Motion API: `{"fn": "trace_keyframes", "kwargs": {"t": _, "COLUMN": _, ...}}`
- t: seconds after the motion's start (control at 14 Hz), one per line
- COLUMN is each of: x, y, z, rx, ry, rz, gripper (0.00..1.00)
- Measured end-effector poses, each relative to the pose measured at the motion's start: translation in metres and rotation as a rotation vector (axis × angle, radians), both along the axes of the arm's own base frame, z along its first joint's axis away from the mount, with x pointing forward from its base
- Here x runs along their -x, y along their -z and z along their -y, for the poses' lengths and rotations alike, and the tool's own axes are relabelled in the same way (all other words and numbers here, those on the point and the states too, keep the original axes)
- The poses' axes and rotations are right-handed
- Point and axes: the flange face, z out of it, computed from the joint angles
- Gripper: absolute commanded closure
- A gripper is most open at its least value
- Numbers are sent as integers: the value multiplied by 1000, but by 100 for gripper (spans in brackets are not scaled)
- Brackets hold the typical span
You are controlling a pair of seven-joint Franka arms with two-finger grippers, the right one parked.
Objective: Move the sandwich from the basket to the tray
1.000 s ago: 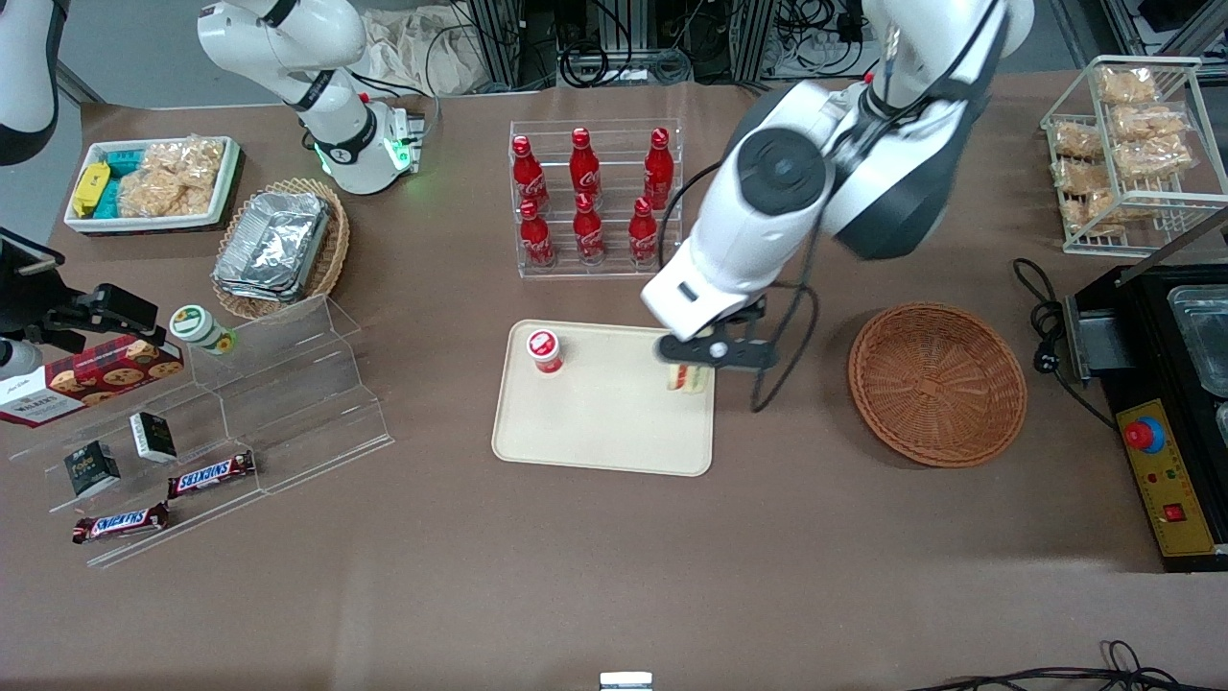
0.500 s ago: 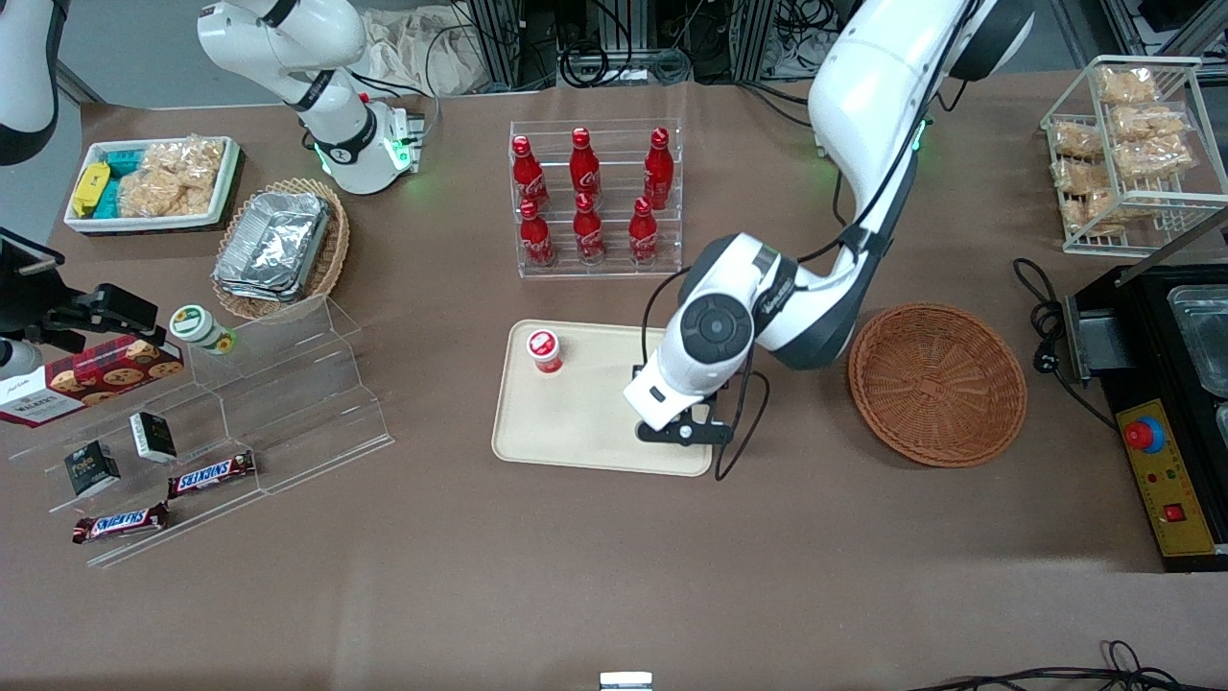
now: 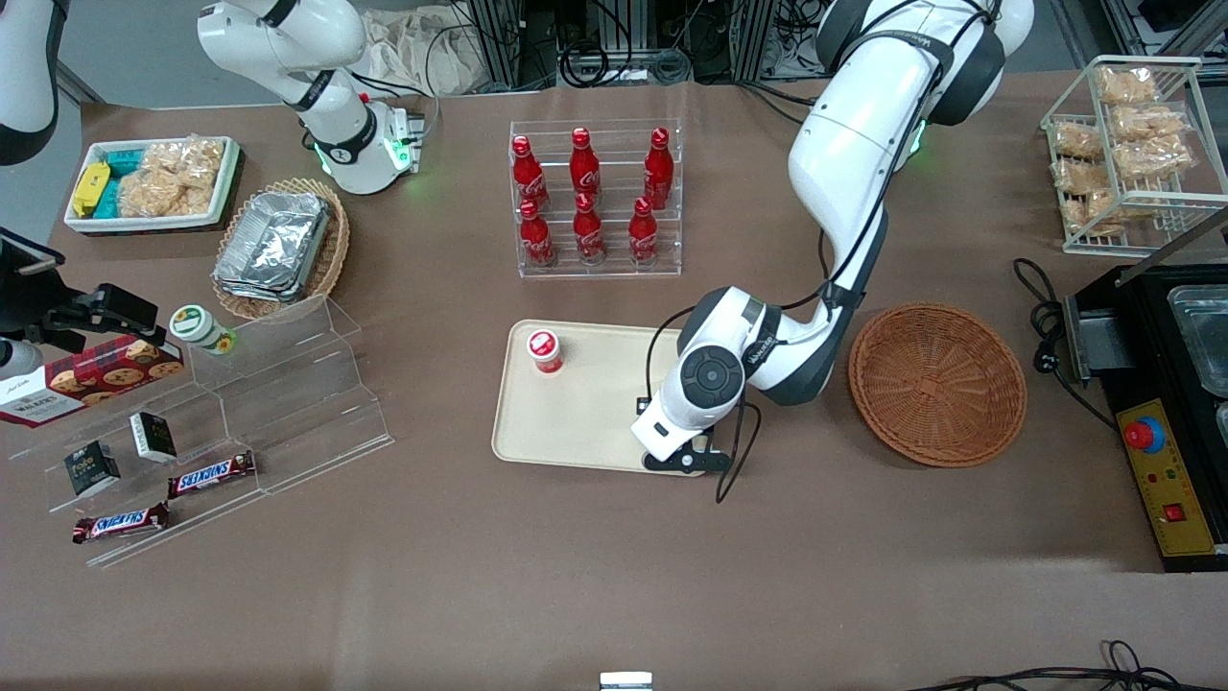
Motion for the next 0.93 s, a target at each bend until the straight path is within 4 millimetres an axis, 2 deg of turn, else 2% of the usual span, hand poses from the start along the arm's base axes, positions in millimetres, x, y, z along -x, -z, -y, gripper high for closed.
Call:
{"fn": "trace_keyframes", "kwargs": {"t": 0.21, "x": -13, "y": -11, "z": -12, "rx": 8, "ry": -22, "rz": 12, "gripper": 0}}
{"fn": "trace_keyframes", "kwargs": {"t": 0.36, "x": -18, "y": -36, "z": -20, "rx": -2, "ry": -27, "rz": -3, "gripper": 0}}
{"fn": "trace_keyframes", "kwargs": {"t": 0.5, "x": -21, "y": -82, "z": -32, "rx": -18, "ry": -35, "rz": -9, "gripper": 0}}
{"fn": "trace_keyframes", "kwargs": {"t": 0.64, "x": -21, "y": -144, "z": -51, "rx": -36, "ry": -51, "rz": 0, "gripper": 0}}
{"fn": "trace_keyframes", "kwargs": {"t": 0.86, "x": -17, "y": -236, "z": -99, "rx": -79, "ry": -95, "rz": 34, "gripper": 0}}
{"fn": "trace_keyframes", "kwargs": {"t": 0.93, "x": -14, "y": -261, "z": -117, "rx": -114, "ry": -105, "rz": 49, "gripper": 0}}
